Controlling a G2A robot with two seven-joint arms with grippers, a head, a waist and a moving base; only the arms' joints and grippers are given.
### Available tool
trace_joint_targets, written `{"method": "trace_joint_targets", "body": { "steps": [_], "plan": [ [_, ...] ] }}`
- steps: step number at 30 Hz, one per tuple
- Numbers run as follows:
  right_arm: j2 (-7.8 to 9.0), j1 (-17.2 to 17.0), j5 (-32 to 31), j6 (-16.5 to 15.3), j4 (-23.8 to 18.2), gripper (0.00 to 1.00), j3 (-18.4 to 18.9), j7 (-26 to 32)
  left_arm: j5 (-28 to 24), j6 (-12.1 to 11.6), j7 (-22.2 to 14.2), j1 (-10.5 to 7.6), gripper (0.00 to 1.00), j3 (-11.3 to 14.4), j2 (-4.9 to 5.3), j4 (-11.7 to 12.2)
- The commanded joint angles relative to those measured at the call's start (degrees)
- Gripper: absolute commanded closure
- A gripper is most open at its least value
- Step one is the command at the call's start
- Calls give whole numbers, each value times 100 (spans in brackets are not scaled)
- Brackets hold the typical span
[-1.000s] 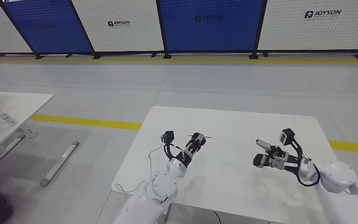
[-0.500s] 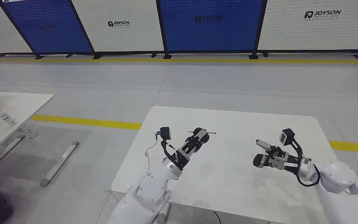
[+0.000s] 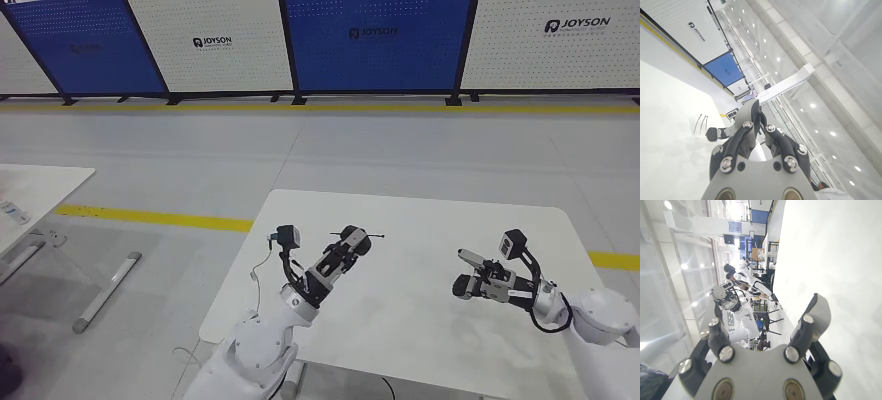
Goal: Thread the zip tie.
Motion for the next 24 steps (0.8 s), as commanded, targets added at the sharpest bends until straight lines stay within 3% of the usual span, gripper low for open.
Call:
{"method": "trace_joint_targets", "body": {
  "steps": [1, 6, 12, 14, 17, 24],
  "plan": [
    [0, 0, 0, 0, 0, 0, 0, 0, 219, 107, -78, -98, 100, 95, 0, 278],
    [0, 0, 0, 0, 0, 0, 0, 0, 530, 125, -125, -304, 100, 230, -3, 749],
    [0, 0, 0, 0, 0, 0, 0, 0, 530, 125, -125, -304, 100, 230, -3, 749],
    [9, -31, -188, -57, -168, 0, -6, -165, 530, 125, -125, -304, 100, 230, -3, 749],
    [100, -132, -533, 11, -554, 0, 262, -234, 530, 125, -125, -304, 100, 230, -3, 749],
    [433, -432, -1630, 761, -1614, 0, 1300, 229, 530, 125, -125, -304, 100, 230, -3, 749]
  ]
}}
